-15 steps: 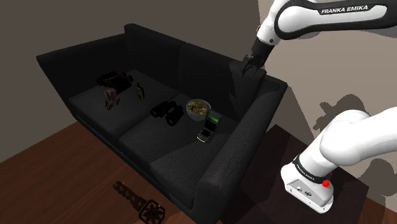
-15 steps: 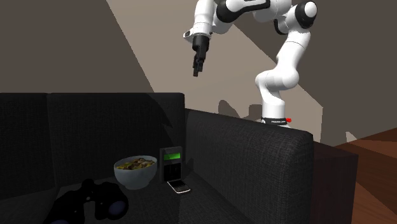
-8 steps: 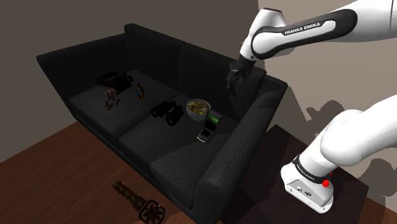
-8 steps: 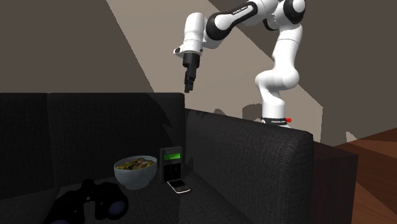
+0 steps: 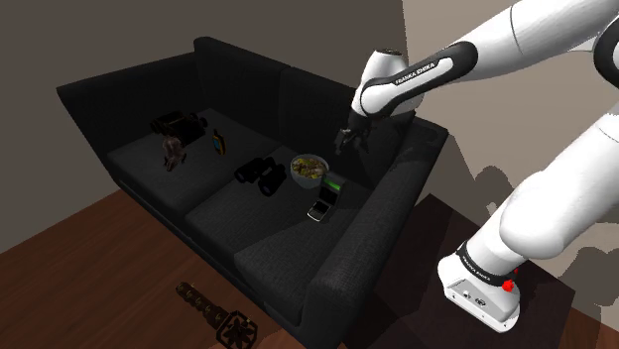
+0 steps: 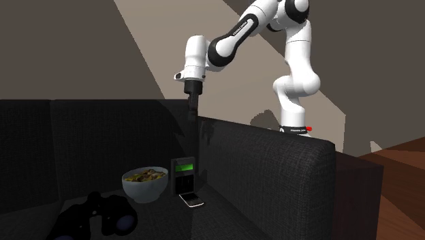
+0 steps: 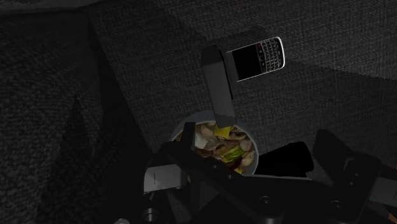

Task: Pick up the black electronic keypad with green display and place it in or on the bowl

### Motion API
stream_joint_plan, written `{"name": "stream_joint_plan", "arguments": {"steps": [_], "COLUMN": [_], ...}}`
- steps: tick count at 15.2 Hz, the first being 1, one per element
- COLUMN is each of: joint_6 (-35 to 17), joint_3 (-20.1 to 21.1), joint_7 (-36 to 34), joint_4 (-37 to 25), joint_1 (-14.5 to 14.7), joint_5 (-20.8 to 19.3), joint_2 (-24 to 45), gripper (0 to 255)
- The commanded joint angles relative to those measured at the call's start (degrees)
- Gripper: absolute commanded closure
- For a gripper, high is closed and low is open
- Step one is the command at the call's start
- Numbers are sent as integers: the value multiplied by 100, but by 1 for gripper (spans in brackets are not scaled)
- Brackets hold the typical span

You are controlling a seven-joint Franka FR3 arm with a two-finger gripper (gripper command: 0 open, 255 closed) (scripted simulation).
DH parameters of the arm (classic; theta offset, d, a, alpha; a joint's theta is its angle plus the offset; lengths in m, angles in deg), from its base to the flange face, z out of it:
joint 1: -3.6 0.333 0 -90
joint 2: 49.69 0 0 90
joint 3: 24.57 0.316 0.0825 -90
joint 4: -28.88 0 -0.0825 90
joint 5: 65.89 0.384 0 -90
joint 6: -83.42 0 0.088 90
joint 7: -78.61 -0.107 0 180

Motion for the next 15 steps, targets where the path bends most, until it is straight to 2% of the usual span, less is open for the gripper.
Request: {"name": "stream_joint_plan", "arguments": {"steps": [1,11,15], "joint_6": [-270,-1153,-1322], "joint_3": [20,43,63], "joint_7": [8,12,29], "joint_4": [-221,-1439,-1508], "joint_1": [21,88,83], "joint_5": [5,-70,-48], "joint_2": [522,2806,3046], "gripper": [0,0,0]}}
